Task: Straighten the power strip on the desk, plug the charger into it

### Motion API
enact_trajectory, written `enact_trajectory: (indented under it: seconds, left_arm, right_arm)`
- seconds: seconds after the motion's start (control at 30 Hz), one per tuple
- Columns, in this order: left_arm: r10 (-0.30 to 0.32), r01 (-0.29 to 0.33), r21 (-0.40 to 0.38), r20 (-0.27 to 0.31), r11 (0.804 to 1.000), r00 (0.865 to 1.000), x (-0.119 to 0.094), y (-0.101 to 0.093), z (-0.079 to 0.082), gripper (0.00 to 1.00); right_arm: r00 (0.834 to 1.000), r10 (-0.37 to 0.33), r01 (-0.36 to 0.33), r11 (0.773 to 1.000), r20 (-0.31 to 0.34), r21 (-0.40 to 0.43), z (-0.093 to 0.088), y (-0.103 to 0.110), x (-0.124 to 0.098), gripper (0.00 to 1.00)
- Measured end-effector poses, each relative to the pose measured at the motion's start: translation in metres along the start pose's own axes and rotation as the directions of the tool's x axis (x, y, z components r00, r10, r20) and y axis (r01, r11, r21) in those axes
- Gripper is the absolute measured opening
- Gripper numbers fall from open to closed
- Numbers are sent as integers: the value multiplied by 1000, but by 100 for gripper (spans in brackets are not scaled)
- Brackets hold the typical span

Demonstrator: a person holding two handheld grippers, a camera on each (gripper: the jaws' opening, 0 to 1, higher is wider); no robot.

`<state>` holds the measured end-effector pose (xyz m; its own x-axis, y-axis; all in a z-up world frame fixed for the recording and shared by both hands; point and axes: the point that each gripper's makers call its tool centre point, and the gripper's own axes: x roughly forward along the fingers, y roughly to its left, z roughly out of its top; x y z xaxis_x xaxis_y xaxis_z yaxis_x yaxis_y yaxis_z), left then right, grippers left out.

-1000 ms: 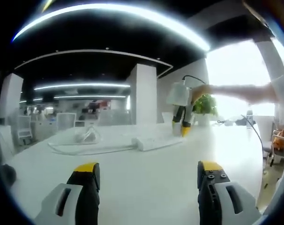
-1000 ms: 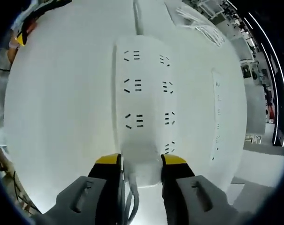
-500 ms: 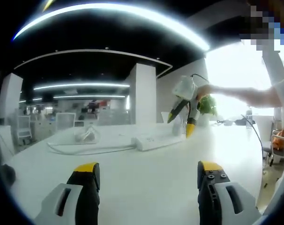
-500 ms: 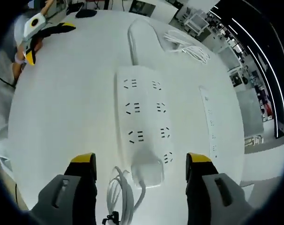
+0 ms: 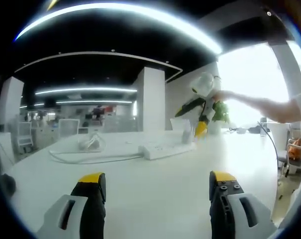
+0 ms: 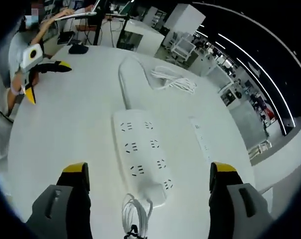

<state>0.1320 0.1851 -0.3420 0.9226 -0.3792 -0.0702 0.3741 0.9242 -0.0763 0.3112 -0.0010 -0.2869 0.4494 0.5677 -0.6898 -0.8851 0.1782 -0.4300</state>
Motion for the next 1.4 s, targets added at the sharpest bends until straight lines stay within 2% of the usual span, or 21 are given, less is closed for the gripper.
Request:
enact_trajectory:
  seconds: [0.1,0.2,0.3,0.4,0.47,0.6,0.63,0.7,0.77,0.87,0.93,1.03,1.1,1.2,1.23,1.3,1.4]
  left_arm:
    - [-2,2,2,-2,1000,1000,0,0,-1,88]
    - [-3,3,4,-4,1000,1000,1,0,-1,88]
    - [0,0,6,-3,1000,1000,1,1,-1,89]
    - [1,-1,7,-6,1000,1000,1,1,-2,89]
    - [0,0,7,-6,1000,1000,1,0,-2,89]
    - [0,0,8,-5,1000,1000,0,0,-2,89]
    - [0,0,8,-5,1000,1000,0,0,-2,89]
    - [-2,2,8,-5,1000,1000,0,0,-2,89]
    - [-5,5,10,-7,1000,1000,0,-1,-2,89]
    - [-11,11,11,-11,1000,1000,0,-2,-3,88]
    - [-11,11,11,-8,1000,1000,0,-2,-3,88]
    - [-10,11,11,-9,1000,1000,0,-2,-3,88]
    - [-13,14,12,-9,1000,1000,0,-2,-3,88]
    - [-12,12,12,-8,1000,1000,0,-2,-2,88]
    - [-12,12,12,-8,1000,1000,0,-3,-2,88]
    - [-11,11,13,-9,1000,1000,0,-3,-2,88]
    - [-10,10,13,-7,1000,1000,0,-3,-2,88]
  right_arm:
    - [999,-9,9,1000,45,11,5,5,-12,100]
    - [992,-59,56,998,107,27,13,2,-29,100]
    - [979,-96,87,994,178,61,21,0,-48,100]
    - [962,-146,128,987,229,93,24,-2,-69,100]
    - [958,-156,135,986,242,103,24,1,-76,100]
    - [915,-228,184,970,332,157,27,3,-100,100]
    - [898,-247,192,964,363,182,26,5,-106,100]
    - [887,-263,191,957,379,217,19,12,-112,100]
    - [861,-311,211,938,403,275,12,13,-119,100]
    - [811,-387,244,905,439,348,0,18,-130,98]
    - [760,-459,276,869,461,410,-9,20,-140,98]
    - [703,-509,247,830,497,501,-23,34,-148,98]
    - [678,-549,253,799,488,546,-36,42,-151,99]
    - [674,-584,269,765,453,586,-56,57,-151,100]
    - [676,-583,271,766,451,583,-58,61,-151,100]
    - [658,-611,285,743,441,605,-67,72,-154,100]
    - [645,-632,298,726,430,620,-74,85,-152,99]
